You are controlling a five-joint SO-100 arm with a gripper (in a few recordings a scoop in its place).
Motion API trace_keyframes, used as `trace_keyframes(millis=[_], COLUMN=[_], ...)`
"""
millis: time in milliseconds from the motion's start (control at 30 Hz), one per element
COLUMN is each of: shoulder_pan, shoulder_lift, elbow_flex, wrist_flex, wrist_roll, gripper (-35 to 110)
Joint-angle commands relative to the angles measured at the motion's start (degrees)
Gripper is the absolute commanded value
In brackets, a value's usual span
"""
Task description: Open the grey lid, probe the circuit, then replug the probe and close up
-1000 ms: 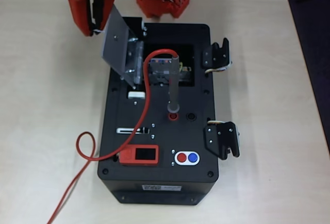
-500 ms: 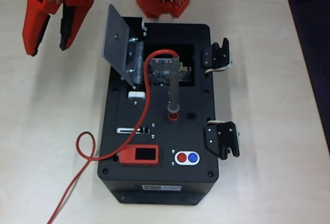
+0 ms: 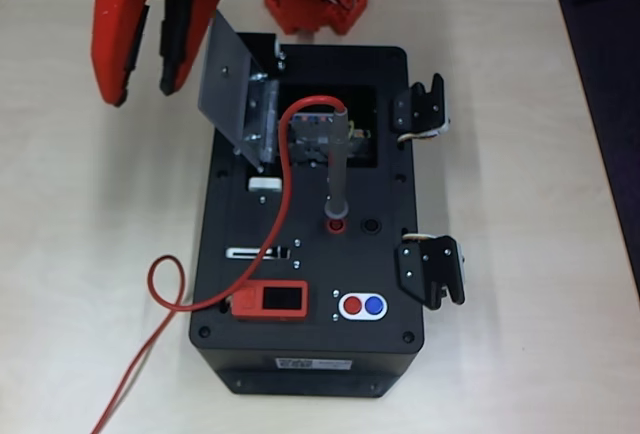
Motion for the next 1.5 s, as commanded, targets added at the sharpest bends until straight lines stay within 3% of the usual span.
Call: trace_keyframes(millis=[0, 300, 633, 1033, 1467], shoulder_pan=[-3.5, -10.4, -16.6, -22.5, -22.5], shoulder_lift=[1.4, 0.8, -4.6, -7.7, -8.2], elbow_flex=[-1.3, 3.4, 3.3, 4.0, 3.7], wrist_flex=[2.5, 7.3, 1.7, -2.5, -6.9], wrist_roll=[6.5, 32.2, 50.5, 61.8, 64.7], gripper=[17, 15, 17, 19, 18])
